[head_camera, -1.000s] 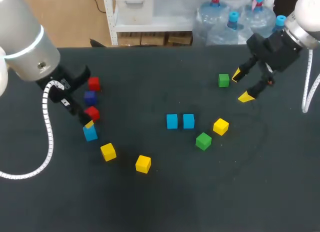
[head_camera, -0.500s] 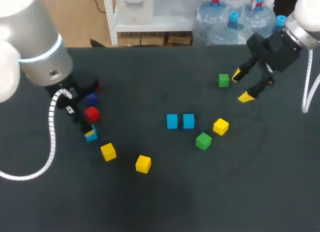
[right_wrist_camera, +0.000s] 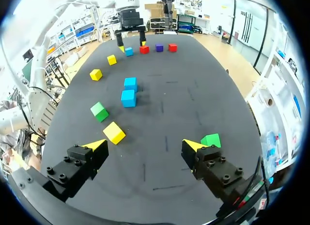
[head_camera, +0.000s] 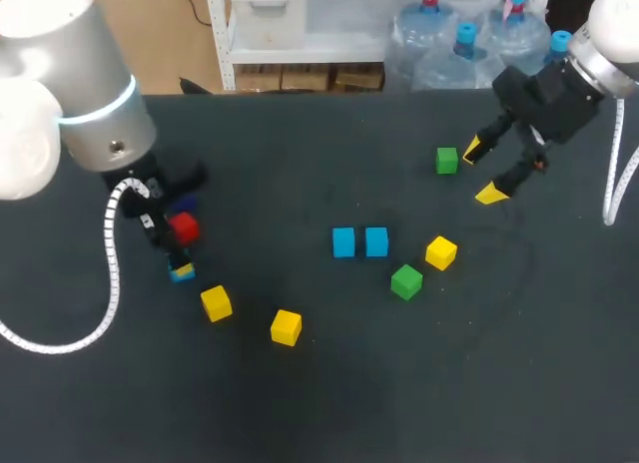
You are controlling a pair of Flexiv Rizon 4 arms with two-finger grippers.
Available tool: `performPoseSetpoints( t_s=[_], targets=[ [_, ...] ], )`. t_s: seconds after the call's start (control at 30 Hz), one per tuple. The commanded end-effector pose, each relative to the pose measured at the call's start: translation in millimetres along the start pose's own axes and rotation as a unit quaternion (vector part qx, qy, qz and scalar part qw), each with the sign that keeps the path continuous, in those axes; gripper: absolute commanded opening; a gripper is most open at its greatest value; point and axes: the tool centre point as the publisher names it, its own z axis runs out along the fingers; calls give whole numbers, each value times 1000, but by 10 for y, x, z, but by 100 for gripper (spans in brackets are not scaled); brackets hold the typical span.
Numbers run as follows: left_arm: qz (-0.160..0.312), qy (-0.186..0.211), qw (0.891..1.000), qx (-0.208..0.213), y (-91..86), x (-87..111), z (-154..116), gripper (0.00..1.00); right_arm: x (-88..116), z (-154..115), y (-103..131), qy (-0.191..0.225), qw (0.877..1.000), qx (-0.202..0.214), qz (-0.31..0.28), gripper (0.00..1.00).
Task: Place the blue cubes, place green cubes on the blue cubes, place the yellow cubes on the green cubes, then place the red cubes on the yellow cubes, and place purple cube on the red cubes.
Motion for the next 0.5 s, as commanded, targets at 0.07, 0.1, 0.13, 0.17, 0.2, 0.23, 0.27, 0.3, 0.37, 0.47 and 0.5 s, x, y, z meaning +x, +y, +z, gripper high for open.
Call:
performPoseSetpoints(
  t_s=[0.07,0.1,0.13,0.17,0.2,0.23,0.27,0.3,0.37,0.47,0.5],
  targets=[
    [26,-4,1000,-1,1,74,-48,100,1,3,-2,-1,1000,0,0,100],
    [33,-3,999,-2,-1,76,-48,100,1,3,-2,-1,1000,0,0,100],
    [35,-2,999,-2,-2,76,-46,100,1,3,-2,-1,1000,0,0,100],
    [36,0,999,0,0,77,-38,100,1,3,-2,-1,1000,0,0,100],
    [39,5,999,0,4,71,-30,100,1,3,-2,-1,1000,0,0,100],
    [40,9,999,0,5,59,-20,100,1,3,-2,-1,1000,0,0,100],
    [41,13,999,1,7,47,-5,100,1,3,-2,-1,1000,0,0,100],
    [43,16,999,0,5,35,9,100,1,3,-2,-1,1000,0,0,100],
    [45,26,999,1,1,21,33,100,1,3,-2,-1,1000,0,0,100],
    [46,29,999,0,-10,10,67,100,1,3,-2,-1,1000,0,0,100],
    [45,33,998,-1,-13,5,79,100,1,3,-2,-1,1000,0,0,100]
  ],
)
